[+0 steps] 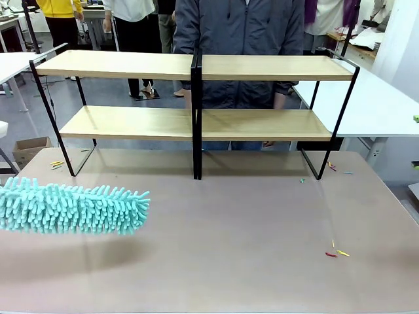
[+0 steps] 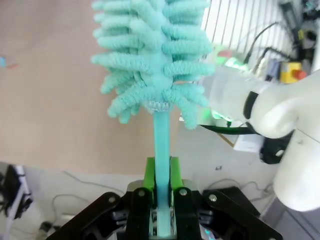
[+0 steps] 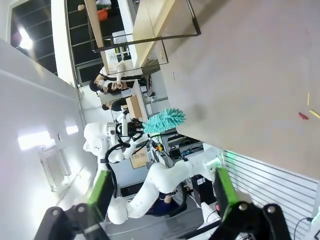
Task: Clean the shelves.
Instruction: Place the Duster on the table.
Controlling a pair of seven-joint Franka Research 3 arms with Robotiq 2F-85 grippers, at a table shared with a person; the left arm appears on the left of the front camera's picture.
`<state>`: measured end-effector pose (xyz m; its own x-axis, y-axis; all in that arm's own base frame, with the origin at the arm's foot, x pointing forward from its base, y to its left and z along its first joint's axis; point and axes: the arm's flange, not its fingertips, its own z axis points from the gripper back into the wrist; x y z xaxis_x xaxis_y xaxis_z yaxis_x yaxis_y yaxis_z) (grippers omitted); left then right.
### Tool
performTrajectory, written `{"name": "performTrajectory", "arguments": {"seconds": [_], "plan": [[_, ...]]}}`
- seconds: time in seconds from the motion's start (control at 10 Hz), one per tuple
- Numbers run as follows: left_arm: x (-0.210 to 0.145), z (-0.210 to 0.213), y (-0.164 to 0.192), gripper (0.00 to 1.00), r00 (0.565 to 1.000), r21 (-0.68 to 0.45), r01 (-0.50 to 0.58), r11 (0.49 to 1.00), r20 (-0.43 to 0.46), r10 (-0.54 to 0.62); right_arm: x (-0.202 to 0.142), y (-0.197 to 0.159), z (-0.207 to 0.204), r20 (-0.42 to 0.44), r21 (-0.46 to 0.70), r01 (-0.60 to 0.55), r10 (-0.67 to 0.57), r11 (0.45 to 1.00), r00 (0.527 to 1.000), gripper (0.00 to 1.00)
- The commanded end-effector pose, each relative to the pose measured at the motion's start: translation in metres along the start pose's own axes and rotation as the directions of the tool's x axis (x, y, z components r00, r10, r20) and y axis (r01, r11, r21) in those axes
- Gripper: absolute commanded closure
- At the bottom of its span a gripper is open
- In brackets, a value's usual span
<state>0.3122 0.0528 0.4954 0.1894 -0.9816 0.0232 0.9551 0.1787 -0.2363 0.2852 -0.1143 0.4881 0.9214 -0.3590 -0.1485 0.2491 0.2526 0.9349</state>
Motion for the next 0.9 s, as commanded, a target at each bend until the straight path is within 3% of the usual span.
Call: {"name": "performTrajectory", "arguments": {"seconds": [0.0,0.1,0.2,0.3,0.4,0.5,0.6,0.7,0.8], "plan": [[-0.005,0.008,0.000,0.87,0.997,0.015,-0.030,0.999,0.066,0.029,0.001,0.000,0.000,0.006,0.024,-0.029,0.029,0.999,1.000,0.00],[-0.004,0.009,0.001,0.51,0.994,0.011,-0.041,0.999,0.099,0.039,0.001,0.000,0.000,0.006,0.024,-0.029,0.029,0.999,1.000,0.00],[-0.003,0.011,0.003,0.30,0.993,0.025,-0.052,0.998,0.105,0.049,0.001,0.000,0.000,0.006,0.024,-0.029,0.029,0.999,1.000,0.00],[0.001,0.019,0.005,0.00,0.977,0.045,-0.103,0.994,0.192,0.093,0.001,0.000,0.000,0.006,0.024,-0.029,0.029,0.999,1.000,0.00],[0.002,0.041,0.012,0.00,0.937,0.035,-0.184,0.982,0.308,0.164,-0.001,-0.001,0.002,0.004,-0.003,0.000,0.000,1.000,1.000,0.00],[0.001,0.074,0.020,0.00,0.847,-0.034,-0.305,0.952,0.449,0.287,-0.010,0.010,0.001,0.016,-0.001,-0.061,0.061,0.998,0.998,0.00],[-0.001,0.103,0.022,0.07,0.734,-0.175,-0.400,0.900,0.527,0.429,-0.018,0.021,-0.002,0.031,0.008,-0.077,0.077,0.997,0.997,0.00],[-0.002,0.119,0.023,0.00,0.623,-0.365,-0.464,0.807,0.512,0.591,-0.025,0.030,-0.009,0.038,0.023,-0.080,0.079,0.997,0.996,0.00],[0.002,0.119,0.028,0.00,0.504,-0.558,-0.555,0.617,0.364,0.783,-0.032,0.040,-0.017,0.035,0.041,-0.074,0.073,0.996,0.997,0.00]]}}
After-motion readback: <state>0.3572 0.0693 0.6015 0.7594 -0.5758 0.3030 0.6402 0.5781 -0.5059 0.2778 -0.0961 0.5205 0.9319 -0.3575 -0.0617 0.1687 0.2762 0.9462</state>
